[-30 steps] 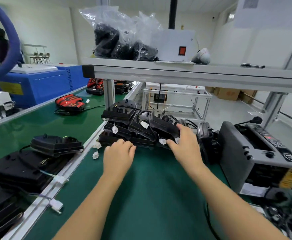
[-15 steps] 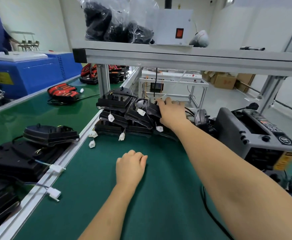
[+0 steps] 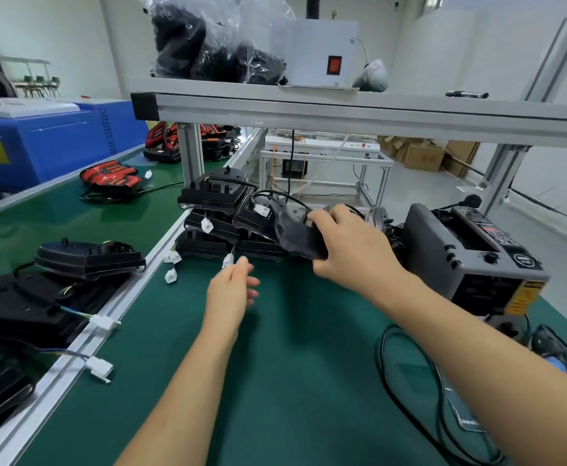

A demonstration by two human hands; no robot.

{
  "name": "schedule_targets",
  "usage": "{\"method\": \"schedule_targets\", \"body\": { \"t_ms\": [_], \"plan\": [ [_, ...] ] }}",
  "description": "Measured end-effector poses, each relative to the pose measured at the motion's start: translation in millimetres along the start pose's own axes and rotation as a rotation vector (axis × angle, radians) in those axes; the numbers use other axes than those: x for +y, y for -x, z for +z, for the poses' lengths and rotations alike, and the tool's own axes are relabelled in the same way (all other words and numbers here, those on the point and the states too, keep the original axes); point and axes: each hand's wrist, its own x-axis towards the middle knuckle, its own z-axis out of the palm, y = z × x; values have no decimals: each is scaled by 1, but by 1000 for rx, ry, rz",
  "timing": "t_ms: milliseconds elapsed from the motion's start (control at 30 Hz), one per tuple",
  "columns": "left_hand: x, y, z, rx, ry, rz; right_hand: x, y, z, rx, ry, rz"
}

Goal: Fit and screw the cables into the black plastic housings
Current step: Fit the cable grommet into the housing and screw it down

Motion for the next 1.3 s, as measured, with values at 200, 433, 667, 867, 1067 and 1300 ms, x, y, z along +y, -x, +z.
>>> {"method": "schedule_targets", "body": {
  "t_ms": [200,433,667,867,1067,1300],
  "plan": [
    [25,40,-14,-309,141,-226,-29,80,-4,-33,105,-81],
    [7,67,-20,-537,23,-281,-40,138,11,8,71,-56],
    [-16,52,-20,-134,-439,32,-46,163,26,75,50,-96],
    [-9,12,-16,87,-920,55,-52,175,34,126,15,-110],
    [8,-6,-11,6,-1069,90,-55,177,38,179,19,-111],
    [20,-9,5,-206,-1049,-5,-56,180,40,165,9,-111]
  ]
}}
